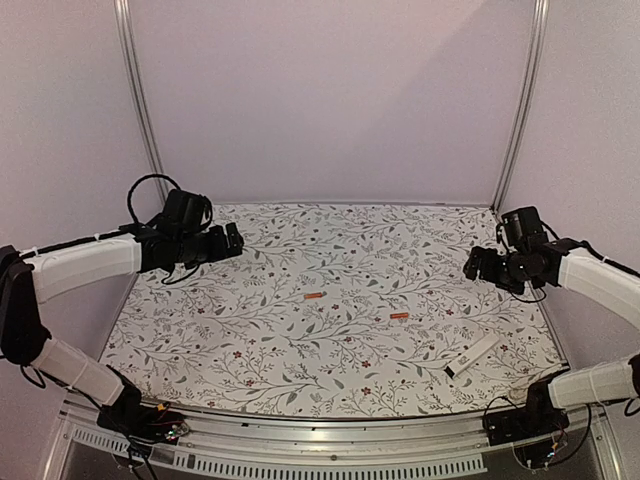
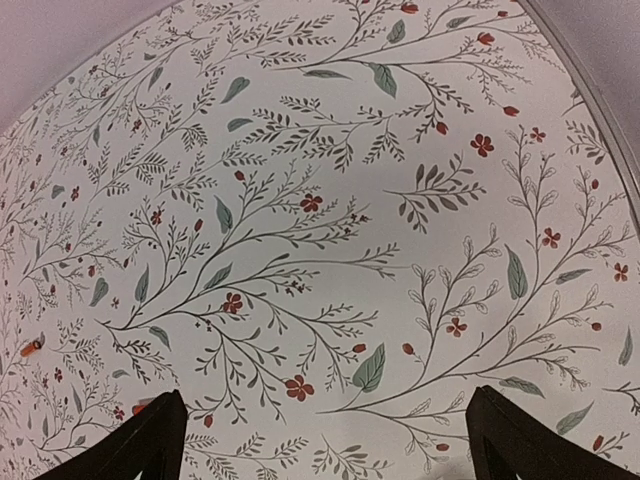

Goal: Load the batteries into the remote control
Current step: Pick up the remote control from the corner of the board.

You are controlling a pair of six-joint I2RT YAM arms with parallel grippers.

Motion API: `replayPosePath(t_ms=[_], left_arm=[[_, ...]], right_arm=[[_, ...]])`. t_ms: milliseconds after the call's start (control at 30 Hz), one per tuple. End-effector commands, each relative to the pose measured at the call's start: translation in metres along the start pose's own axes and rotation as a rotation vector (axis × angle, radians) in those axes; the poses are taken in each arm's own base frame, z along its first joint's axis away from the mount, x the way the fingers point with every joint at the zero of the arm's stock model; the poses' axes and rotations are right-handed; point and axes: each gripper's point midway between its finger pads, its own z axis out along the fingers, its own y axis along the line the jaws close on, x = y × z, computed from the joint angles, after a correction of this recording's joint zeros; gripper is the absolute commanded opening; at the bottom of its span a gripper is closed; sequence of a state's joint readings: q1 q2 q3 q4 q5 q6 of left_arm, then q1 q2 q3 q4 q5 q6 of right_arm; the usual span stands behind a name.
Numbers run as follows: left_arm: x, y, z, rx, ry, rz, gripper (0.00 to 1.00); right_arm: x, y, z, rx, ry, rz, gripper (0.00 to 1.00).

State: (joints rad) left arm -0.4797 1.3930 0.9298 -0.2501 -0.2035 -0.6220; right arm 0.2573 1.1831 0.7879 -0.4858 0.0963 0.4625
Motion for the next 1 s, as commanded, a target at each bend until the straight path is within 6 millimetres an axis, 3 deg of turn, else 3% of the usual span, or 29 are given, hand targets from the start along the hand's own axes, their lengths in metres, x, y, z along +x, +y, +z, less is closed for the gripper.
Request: replayPosePath(t_ms=[0, 233, 367, 533, 967], left_arm=[[-0.004, -0.006, -0.008, 0.019, -0.026, -0.002, 0.99], [0.001, 0.003, -0.014, -0.013, -0.041, -0.014, 1.0], [0.001, 0.016, -0.015, -0.121, -0.05, -0.025, 1.0], [0.0, 0.022, -0.014, -0.201, -0.04, -0.017, 0.99], [-0.003, 0.016, -0.016, -0.162, -0.063, -0.032, 1.0]], right_arm=[[0.026, -0.008, -0.017, 0.035, 0.119, 0.014, 0.99], [0.073, -0.03, -0.047, 0.092, 0.263, 0.085, 0.99], [0.093, -0.038, -0.054, 0.123, 0.322, 0.126, 0.99], [0.12, -0.044, -0.05, 0.18, 0.422, 0.195, 0.99], [0.148, -0.025, -0.012, 0.167, 0.526, 0.244, 0.96]])
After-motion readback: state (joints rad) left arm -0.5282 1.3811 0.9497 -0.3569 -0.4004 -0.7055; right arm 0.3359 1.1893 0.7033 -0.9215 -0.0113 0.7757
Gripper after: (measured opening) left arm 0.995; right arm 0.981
